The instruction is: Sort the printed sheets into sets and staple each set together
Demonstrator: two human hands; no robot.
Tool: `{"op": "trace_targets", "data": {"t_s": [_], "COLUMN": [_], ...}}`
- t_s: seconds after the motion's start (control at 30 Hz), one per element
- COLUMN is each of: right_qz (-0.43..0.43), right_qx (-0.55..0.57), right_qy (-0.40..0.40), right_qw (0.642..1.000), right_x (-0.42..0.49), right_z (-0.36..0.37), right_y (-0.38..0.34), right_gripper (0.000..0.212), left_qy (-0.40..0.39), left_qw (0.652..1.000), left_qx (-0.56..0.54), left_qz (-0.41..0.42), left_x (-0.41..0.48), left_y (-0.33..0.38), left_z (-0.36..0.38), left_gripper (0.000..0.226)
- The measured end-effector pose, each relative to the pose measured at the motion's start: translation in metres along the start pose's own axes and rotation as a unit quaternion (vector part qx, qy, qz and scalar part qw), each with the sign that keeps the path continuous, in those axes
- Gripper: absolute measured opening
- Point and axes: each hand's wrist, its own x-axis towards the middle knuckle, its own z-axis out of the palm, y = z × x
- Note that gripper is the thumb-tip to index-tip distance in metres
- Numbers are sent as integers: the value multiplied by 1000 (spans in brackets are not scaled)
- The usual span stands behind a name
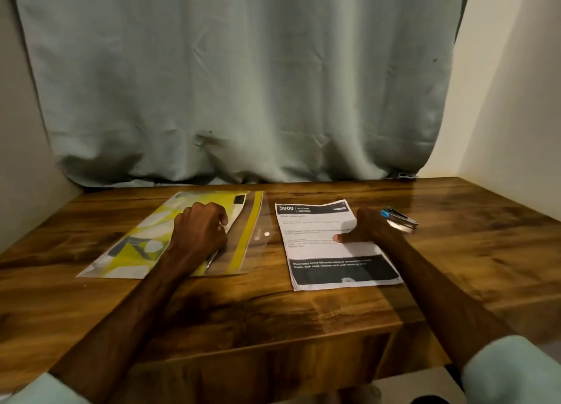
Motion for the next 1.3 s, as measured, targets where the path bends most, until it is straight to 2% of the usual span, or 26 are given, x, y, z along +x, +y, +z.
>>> {"op": "trace_targets", "data": {"t_s": [0.1, 0.3, 0.43, 0.6, 0.73, 0.87, 1.07, 1.3], "right_qz": [-25, -3, 60, 4, -50, -56, -25, -39], "right_qx": [11, 63, 121, 158, 261, 313, 378, 290], "right_qy": [-34, -66, -17, 4, 55, 77, -11, -102], "right_qw": [999, 996, 991, 987, 962, 945, 925, 951], "right_x": [-2, 6, 16, 22, 23, 17, 19, 19], "right_z": [-11, -13, -7, -17, -32, -45, -38, -28], "right_y": [-7, -4, 7, 10, 13, 19, 28, -8], "right_gripper": [81, 79, 56, 41, 28, 27, 47, 38], "left_qy": [-12, -11, -6, 1, -5, -2, 59, 130], "left_qw": [1000, 1000, 1000, 1000, 1000, 1000, 998, 988], "left_qx": [-2, -4, -9, -9, -8, -3, -29, -78], "left_qz": [1, 4, 4, 1, -6, -5, -22, -39], "left_x": [0, 0, 0, 0, -1, -2, 1, 2], "left_y": [1, 0, 0, -1, 1, 3, 2, 3], "left_z": [1, 2, 3, 2, 1, 1, -5, -17], "left_gripper": [25, 24, 24, 23, 22, 24, 31, 31]}}
